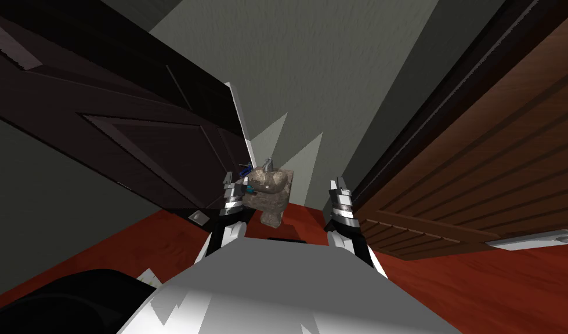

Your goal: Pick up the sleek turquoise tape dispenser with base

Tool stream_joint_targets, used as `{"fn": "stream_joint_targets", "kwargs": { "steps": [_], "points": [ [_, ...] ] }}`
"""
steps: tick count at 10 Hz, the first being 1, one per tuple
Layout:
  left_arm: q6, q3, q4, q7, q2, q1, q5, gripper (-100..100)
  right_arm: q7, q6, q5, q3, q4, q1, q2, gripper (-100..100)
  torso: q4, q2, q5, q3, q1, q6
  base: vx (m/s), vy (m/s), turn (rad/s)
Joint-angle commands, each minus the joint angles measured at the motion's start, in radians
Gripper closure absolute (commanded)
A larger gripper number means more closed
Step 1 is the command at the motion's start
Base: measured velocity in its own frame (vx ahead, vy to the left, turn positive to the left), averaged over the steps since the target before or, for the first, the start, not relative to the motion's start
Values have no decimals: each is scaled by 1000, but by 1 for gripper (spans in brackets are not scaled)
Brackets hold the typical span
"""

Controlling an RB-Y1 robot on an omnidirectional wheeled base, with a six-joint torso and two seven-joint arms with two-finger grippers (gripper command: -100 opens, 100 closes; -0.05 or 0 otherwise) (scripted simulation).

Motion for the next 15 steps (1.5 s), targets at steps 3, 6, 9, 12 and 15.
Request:
{"fn": "stream_joint_targets", "kwargs": {
  "steps": [3,6,9,12,15],
  "points": [
    [52,7,-14,12,76,-21,11,-100,0,0,0,0,0,0,0,0,0,2,1,1,3,0,-41,47,-17],
    [137,20,-38,31,122,-57,28,-100,0,0,0,0,0,0,0,0,1,5,1,3,6,0,-65,89,-38],
    [212,31,-59,49,139,-89,44,-100,0,0,0,0,0,0,0,0,1,5,1,3,5,0,-77,79,-37],
    [275,38,-70,59,145,-107,53,-100,0,0,0,0,0,0,0,0,1,3,2,2,7,0,-45,89,-26],
    [361,53,-92,82,154,-144,74,-100,0,0,0,0,0,0,0,0,1,3,1,2,4,0,-58,71,-40]
  ]
}}
